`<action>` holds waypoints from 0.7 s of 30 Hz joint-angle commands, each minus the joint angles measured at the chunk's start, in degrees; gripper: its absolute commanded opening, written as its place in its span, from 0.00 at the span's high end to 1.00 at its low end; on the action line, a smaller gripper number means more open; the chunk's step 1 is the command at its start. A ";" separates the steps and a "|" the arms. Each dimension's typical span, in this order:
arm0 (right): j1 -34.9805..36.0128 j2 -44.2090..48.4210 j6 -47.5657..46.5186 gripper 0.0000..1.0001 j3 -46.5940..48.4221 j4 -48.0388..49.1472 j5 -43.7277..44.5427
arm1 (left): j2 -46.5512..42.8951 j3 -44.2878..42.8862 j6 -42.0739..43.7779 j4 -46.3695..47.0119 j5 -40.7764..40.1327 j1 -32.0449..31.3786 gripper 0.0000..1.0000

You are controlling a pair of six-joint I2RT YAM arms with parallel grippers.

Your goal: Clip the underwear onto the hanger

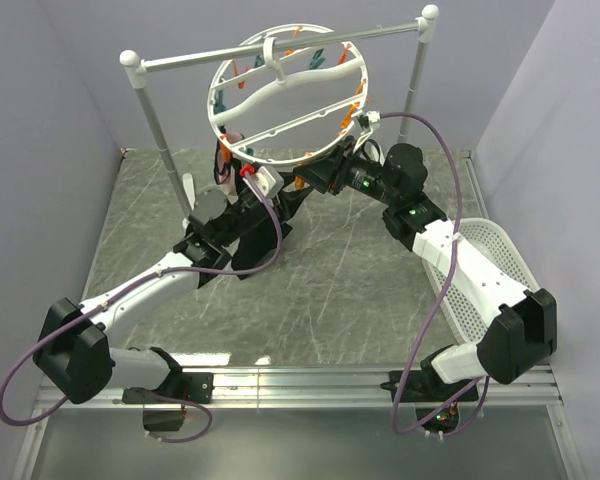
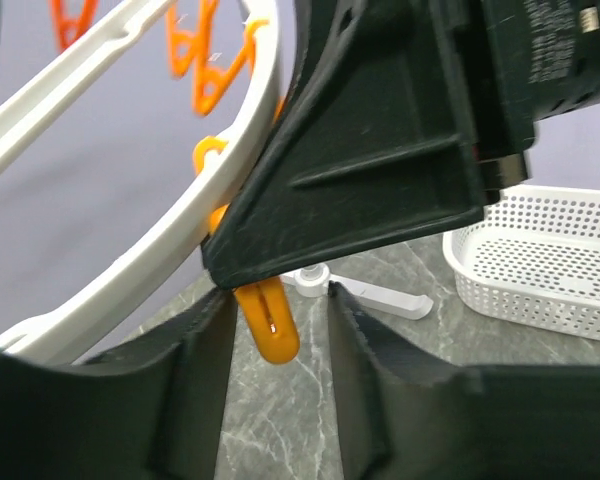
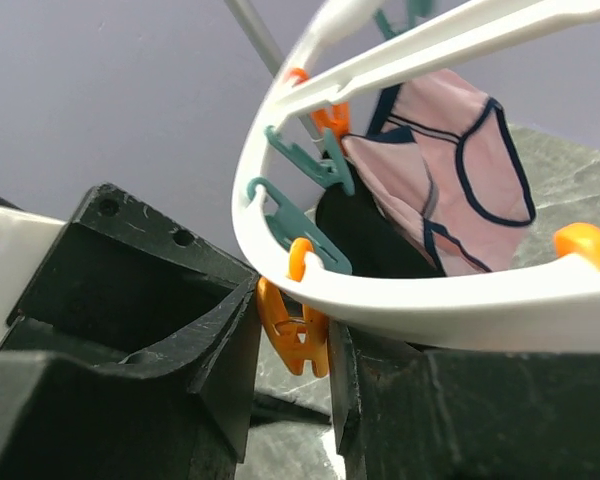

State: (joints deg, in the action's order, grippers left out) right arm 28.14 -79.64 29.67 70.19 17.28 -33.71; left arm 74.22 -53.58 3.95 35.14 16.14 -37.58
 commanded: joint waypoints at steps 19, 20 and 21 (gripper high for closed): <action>0.34 -0.08 8.02 0.74 3.37 -0.30 1.70 | -0.91 -1.88 1.24 1.87 -4.54 -1.70 1.00; 0.42 0.09 8.56 0.71 3.37 -0.66 3.03 | -0.83 -1.70 1.41 1.87 -5.15 -2.05 1.00; 0.51 0.27 9.17 0.68 3.11 -0.41 3.65 | -0.83 -1.79 1.94 1.52 -5.33 -2.23 1.00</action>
State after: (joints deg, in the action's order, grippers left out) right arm 28.16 -80.07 34.35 70.81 18.83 -33.71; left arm 73.28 -53.80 3.38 34.52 10.68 -38.83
